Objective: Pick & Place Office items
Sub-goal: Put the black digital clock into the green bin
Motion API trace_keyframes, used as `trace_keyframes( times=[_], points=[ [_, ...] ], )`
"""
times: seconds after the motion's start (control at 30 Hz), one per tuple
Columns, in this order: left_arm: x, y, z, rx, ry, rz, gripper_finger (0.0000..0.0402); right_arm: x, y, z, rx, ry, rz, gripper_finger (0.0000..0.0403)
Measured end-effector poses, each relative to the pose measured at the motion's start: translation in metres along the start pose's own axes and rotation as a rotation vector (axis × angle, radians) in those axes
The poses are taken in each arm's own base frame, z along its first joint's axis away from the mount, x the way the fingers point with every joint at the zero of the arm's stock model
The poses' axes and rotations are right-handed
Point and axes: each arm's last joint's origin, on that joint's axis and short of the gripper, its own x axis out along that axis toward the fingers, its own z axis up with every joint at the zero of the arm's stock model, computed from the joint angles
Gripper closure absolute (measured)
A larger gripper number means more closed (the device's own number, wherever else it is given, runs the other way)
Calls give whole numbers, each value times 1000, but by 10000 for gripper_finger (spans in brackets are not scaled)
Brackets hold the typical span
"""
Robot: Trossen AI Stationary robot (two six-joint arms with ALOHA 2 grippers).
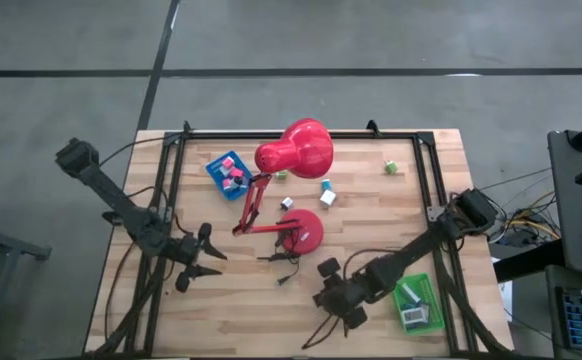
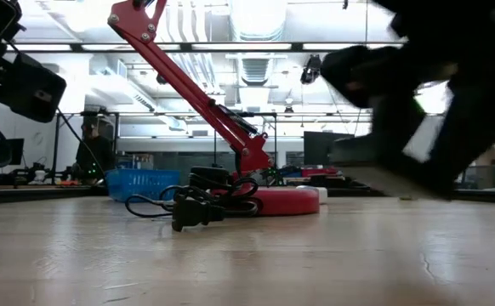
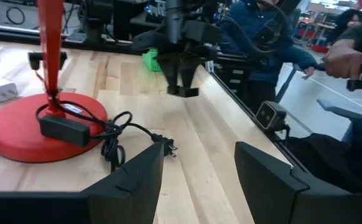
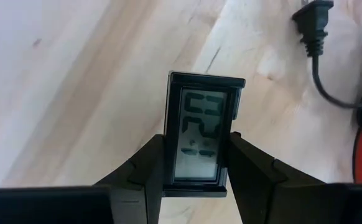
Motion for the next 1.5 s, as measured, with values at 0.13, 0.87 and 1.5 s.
trace_keyframes(
  times=[0.13,0.87,1.5],
  points=[
    [0,0,0,4,-5,16,199,-16,18,4,47,86,-11,270],
    [0,1,0,53,-9,34,199,-97,85,-26,445,566,-200,270],
    [0,1,0,76,-7,33,199,-106,97,-45,612,806,-133,270]
  ],
)
